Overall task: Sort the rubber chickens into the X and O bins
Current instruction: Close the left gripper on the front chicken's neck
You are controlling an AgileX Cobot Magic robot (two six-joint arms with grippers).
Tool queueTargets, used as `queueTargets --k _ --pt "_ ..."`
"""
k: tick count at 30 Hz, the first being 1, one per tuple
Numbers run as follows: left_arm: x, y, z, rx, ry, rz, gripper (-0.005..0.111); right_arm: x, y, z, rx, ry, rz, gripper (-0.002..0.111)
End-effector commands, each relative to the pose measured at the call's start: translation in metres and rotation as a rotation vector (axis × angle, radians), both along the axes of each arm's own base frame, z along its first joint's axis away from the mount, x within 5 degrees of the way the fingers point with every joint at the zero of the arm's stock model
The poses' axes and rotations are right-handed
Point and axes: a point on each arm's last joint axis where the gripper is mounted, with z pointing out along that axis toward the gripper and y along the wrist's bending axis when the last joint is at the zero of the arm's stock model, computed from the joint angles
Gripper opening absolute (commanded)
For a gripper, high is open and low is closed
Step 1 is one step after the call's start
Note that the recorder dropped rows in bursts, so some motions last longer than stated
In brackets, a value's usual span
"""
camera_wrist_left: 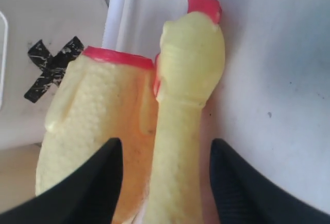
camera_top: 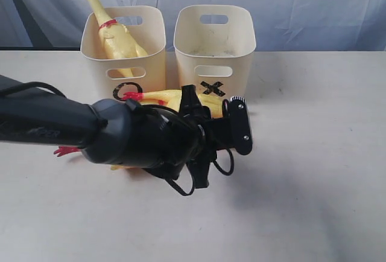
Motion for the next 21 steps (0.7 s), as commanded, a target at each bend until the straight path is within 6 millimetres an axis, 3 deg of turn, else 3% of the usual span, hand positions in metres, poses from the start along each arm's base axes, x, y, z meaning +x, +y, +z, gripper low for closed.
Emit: queueTargets --k 1,10,21 --pt "-0.002 -0.002 -0.005 0.025 0.020 -0.020 0.050 0.000 0.000 0.000 -0.004 -0.010 0.001 -0.001" --pt "-0.001 -0.001 -0.026 0.089 0.033 -0.031 0.050 0.000 0.000 0.000 -0.004 -0.010 0.001 -0.001" --pt "0.008 -0.011 -0.015 0.054 -0.004 -0.036 0.050 0.000 0.000 0.000 -0.004 -0.010 0.001 -0.001"
